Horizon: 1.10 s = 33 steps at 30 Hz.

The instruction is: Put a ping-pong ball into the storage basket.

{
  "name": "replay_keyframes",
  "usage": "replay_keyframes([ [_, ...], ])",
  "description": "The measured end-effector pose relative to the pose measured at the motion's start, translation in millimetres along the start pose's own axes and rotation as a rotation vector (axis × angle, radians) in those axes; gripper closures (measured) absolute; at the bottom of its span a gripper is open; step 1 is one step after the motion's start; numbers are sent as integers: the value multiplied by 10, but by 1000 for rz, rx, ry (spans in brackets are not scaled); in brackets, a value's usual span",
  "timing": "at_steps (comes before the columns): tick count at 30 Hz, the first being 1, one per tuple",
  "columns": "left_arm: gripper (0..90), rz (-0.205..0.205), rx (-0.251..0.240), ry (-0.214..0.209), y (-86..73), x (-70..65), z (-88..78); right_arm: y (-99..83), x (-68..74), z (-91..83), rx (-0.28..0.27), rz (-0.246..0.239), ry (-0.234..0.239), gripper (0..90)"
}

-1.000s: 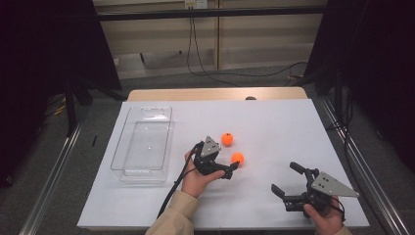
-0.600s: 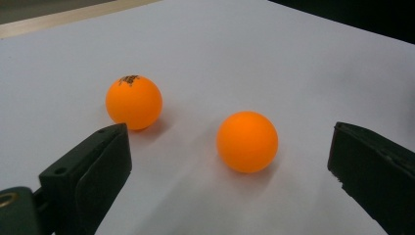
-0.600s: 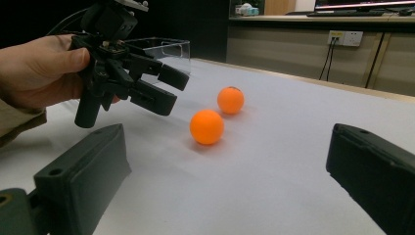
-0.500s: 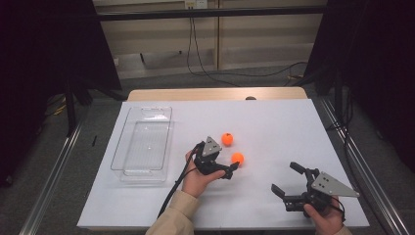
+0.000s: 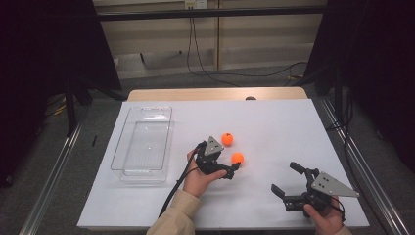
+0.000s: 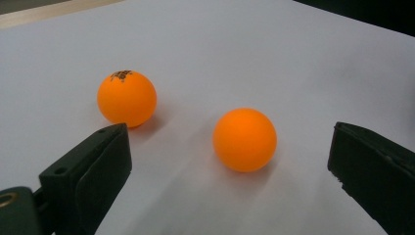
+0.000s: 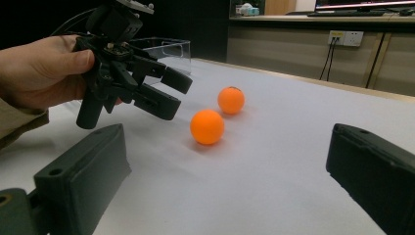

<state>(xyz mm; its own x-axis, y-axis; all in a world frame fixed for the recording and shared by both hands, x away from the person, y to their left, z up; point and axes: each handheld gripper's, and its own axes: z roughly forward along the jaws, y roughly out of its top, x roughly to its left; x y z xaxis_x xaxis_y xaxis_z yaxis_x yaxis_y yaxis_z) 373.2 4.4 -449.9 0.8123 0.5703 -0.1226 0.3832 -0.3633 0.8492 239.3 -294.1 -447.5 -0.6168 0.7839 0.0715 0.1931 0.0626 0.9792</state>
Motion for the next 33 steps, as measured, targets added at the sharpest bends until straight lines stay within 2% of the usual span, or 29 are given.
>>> replay_keyframes([
  [10,25,7,13,7,3,14,47,0,-1,-2,0,0,0,14],
  [33,26,20,34,-12,26,-32,173,-1,-1,-1,2,3,1,14],
])
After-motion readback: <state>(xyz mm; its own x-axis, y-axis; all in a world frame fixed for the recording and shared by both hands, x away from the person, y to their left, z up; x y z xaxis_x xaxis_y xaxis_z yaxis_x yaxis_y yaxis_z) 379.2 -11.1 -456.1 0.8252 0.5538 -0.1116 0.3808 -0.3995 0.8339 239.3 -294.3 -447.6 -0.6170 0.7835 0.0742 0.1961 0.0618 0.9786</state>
